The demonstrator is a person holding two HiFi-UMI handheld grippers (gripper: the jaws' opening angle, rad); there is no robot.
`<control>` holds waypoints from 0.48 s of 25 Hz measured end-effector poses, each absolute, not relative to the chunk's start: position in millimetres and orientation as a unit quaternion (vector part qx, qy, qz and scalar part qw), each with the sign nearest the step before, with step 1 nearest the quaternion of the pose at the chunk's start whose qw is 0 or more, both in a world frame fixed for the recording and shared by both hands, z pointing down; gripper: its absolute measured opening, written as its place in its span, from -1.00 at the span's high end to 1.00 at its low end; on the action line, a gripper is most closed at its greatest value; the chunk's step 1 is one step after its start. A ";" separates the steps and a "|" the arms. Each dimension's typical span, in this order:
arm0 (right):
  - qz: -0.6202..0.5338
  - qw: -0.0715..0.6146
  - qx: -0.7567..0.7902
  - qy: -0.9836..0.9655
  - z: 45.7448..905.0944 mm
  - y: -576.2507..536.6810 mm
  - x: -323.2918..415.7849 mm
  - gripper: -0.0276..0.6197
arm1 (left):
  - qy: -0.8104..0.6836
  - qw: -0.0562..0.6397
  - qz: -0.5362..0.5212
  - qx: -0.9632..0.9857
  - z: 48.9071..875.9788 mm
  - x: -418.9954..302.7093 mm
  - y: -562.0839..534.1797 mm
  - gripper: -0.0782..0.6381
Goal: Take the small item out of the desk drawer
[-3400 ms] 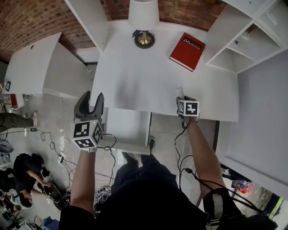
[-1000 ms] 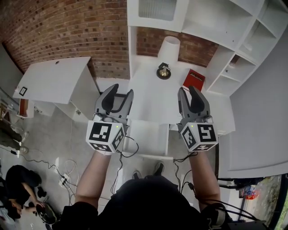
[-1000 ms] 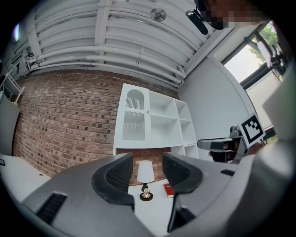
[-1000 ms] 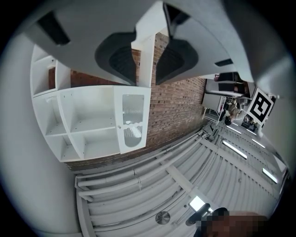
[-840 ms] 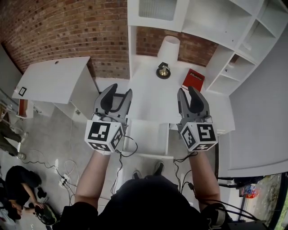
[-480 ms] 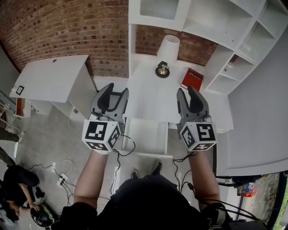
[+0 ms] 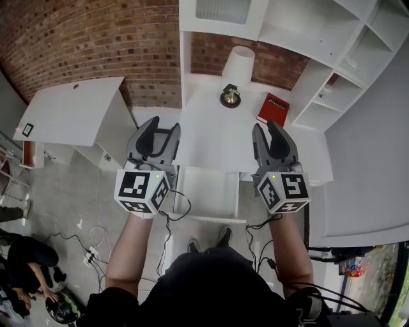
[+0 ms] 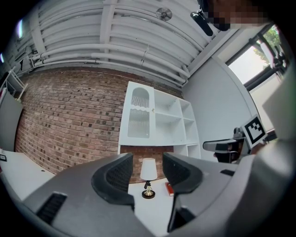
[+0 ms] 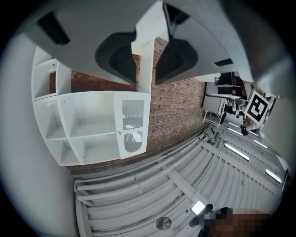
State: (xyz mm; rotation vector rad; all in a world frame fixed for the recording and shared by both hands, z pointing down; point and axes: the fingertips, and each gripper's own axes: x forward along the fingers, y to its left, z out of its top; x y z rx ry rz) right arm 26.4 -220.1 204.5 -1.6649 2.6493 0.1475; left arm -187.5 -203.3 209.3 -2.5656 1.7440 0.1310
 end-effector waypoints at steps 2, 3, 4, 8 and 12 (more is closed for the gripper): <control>0.049 0.005 -0.530 0.847 204.6 -220.9 28.7 0.56 | 0.562 0.017 0.041 -0.826 210.4 -184.7 -205.3 0.22; 0.049 0.005 -0.530 0.847 204.5 -221.4 30.5 0.56 | 0.562 0.017 0.040 -0.826 210.8 -183.0 -206.5 0.22; 0.049 0.005 -0.530 0.847 204.5 -222.2 32.5 0.56 | 0.562 0.016 0.039 -0.826 211.2 -181.3 -207.7 0.22; 0.046 0.005 -0.530 0.846 205.5 -226.5 40.8 0.56 | 0.563 0.014 0.037 -0.825 213.1 -175.5 -211.8 0.22; 0.044 0.005 -0.530 0.847 208.0 -230.6 47.8 0.56 | 0.565 0.012 0.036 -0.824 216.0 -169.9 -215.2 0.22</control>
